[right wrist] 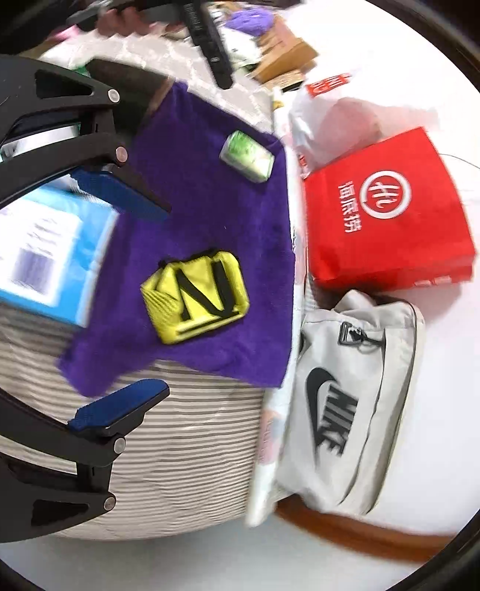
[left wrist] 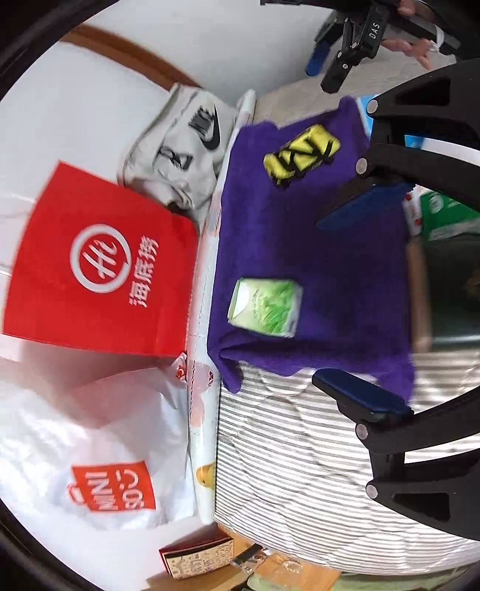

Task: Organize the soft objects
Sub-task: 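Open both tools to release the pack and pouch on the towel, then grasp the green packet with the left tool beside the tea tin, then lift the green packet with the left tool while the right tool grasps the white sponge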

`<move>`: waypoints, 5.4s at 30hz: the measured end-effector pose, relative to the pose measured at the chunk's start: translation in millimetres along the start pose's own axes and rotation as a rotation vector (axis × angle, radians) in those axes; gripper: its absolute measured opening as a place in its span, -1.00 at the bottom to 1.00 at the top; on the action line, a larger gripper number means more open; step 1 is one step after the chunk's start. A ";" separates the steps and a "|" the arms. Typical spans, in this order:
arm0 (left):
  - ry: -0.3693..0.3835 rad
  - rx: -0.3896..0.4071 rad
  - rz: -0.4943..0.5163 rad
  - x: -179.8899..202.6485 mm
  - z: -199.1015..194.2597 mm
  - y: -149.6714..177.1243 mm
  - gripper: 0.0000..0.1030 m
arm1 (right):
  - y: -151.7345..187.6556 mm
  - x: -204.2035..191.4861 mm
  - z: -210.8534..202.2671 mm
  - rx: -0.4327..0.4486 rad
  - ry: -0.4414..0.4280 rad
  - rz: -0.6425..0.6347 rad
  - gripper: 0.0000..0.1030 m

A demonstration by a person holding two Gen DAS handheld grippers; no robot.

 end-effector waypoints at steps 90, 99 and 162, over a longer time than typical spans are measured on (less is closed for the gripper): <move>0.003 -0.018 0.408 78.4 -13.9 132.6 -0.27 | 156.2 -77.2 -25.6 0.002 -0.123 -0.054 0.69; -0.047 -0.034 0.465 90.8 -6.2 131.2 -0.85 | 156.0 -71.6 -25.3 0.011 -0.109 -0.054 0.69; 0.212 0.009 0.161 -37.9 -38.1 227.2 -0.80 | 92.6 -148.3 53.3 -0.049 0.163 -0.284 0.09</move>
Point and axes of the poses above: each gripper's, at about its wrist camera, not at the fingertips, and z roughly the way its jaws point, x to its right, y to its underside, the point moved 5 cm from there along z, roughly the way its jaws point, and after that the axes turned 11 degrees about -x, right-handed, at the moved point
